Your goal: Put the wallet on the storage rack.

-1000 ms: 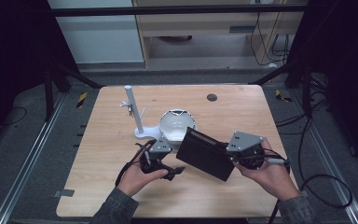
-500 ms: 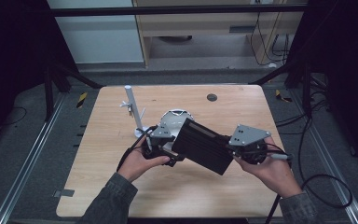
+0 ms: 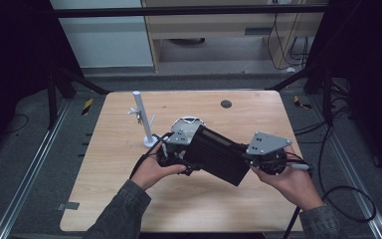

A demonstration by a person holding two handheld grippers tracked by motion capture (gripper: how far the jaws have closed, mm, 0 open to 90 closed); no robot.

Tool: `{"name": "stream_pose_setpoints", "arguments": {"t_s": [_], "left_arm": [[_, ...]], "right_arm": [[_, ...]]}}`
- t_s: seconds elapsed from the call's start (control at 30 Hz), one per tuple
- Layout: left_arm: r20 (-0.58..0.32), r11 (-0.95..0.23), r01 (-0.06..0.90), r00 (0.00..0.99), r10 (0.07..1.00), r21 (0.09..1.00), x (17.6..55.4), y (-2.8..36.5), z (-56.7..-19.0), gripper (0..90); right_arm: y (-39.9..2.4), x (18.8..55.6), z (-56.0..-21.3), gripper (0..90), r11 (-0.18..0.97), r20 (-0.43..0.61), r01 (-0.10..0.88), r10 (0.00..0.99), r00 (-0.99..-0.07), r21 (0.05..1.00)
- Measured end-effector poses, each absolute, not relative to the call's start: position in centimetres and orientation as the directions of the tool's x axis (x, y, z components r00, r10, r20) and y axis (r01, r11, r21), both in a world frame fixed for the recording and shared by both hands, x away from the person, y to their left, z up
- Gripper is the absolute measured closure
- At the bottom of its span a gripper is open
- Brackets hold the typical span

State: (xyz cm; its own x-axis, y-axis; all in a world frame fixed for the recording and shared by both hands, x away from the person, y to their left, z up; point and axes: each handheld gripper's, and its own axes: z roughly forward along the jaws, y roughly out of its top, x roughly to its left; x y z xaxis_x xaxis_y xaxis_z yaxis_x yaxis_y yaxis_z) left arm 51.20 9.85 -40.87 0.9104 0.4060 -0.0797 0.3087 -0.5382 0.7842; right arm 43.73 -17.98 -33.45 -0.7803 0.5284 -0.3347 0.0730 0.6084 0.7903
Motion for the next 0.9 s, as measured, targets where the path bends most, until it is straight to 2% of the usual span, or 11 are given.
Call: {"name": "stream_pose_setpoints", "arguments": {"t_s": [0.27,0.9], "left_arm": [[-0.114,-0.531,0.333,0.908,0.403,0.779,51.5,9.54,-40.97,21.4],[-0.121,-0.537,0.332,0.913,0.39,0.775,51.9,9.37,-40.33,28.4]], "right_arm": [[-18.01,43.8,-33.69,84.9,0.607,-0.331,0.074,0.527,-0.782,0.791],[-18.26,43.73,-33.67,84.9,0.601,-0.331,0.069,0.528,-0.782,0.796]]}}
